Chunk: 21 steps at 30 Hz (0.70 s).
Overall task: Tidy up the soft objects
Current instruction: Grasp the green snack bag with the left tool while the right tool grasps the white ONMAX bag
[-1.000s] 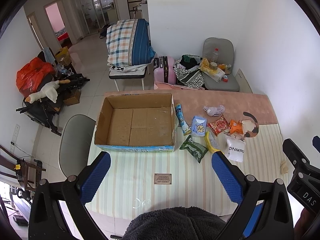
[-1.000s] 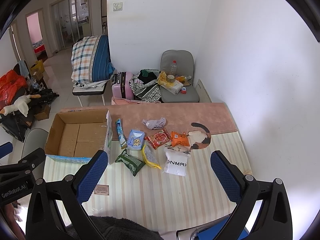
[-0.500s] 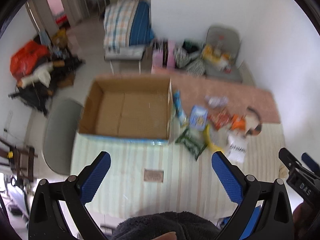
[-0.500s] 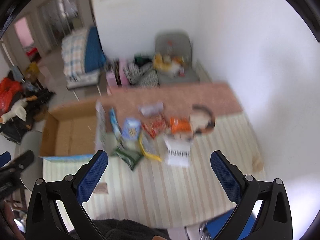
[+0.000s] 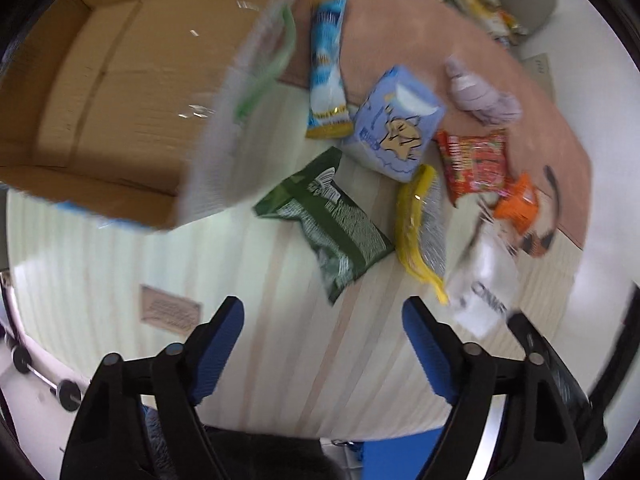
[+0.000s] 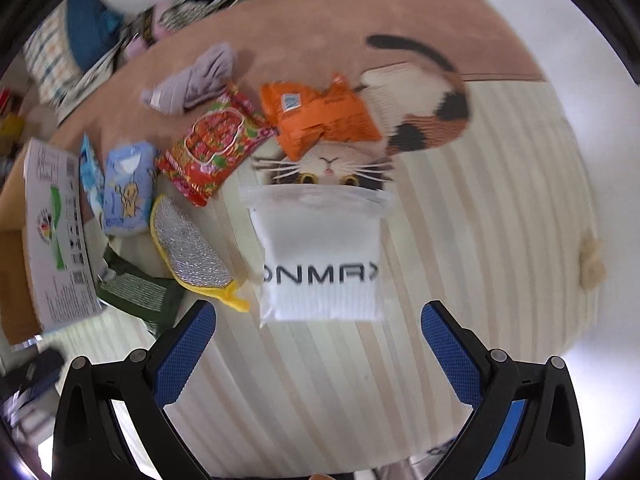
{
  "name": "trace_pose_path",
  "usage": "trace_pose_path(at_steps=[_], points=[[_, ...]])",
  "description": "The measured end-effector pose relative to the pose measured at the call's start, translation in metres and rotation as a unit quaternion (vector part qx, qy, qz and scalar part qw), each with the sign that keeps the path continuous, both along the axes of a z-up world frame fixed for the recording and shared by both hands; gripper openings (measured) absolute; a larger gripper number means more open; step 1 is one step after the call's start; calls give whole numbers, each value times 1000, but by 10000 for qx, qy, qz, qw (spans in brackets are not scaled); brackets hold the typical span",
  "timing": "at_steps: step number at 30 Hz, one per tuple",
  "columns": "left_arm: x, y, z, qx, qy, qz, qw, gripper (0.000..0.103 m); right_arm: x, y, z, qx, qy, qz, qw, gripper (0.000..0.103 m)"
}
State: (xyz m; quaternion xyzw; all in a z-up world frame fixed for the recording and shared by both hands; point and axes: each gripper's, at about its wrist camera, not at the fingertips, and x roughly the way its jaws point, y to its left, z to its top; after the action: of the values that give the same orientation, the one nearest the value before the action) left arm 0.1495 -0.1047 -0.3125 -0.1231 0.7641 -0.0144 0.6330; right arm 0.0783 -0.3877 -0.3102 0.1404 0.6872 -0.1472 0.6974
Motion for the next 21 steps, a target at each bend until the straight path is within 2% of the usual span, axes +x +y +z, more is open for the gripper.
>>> trace_pose_path(at_steps=[2, 4, 5, 8, 9, 10, 13, 14, 16, 21], points=[[6, -10, -20, 50, 134, 49, 9999, 80, 5, 1, -7, -106, 58, 578, 9983, 103], [11, -17, -35, 111, 215, 71, 9997, 80, 8, 10, -9, -288, 203, 1345, 9903, 103], [12, -21, -41, 155, 227, 62, 9996, 80, 8, 18, -13, -509, 309, 1929, 9794, 103], [15, -31, -54, 226, 333, 58, 9992, 80, 8, 28, -26, -1066, 534, 2845, 9512, 103], [16, -33, -58, 235, 369, 80, 9990, 80, 11, 23, -34, -1143, 686, 2818, 9502, 103], [17, -35, -63, 246, 407, 92, 9988, 80, 16, 11, -44, -1001, 888, 2470, 9597, 103], [20, -37, -78, 329, 502, 110, 9981, 80, 27, -24, -52, -183, 783, 1376, 9872, 103], [20, -36, -82, 381, 515, 134, 9979, 80, 29, -31, -54, -91, 738, 1114, 9910, 103], [20, -36, -89, 414, 468, 99, 9980, 63, 32, -41, -63, 183, 717, 621, 9953, 103], [11, -38, -90, 455, 206, -175, 9986, 53, 35, -45, -90, 807, 744, -189, 9938, 103]])
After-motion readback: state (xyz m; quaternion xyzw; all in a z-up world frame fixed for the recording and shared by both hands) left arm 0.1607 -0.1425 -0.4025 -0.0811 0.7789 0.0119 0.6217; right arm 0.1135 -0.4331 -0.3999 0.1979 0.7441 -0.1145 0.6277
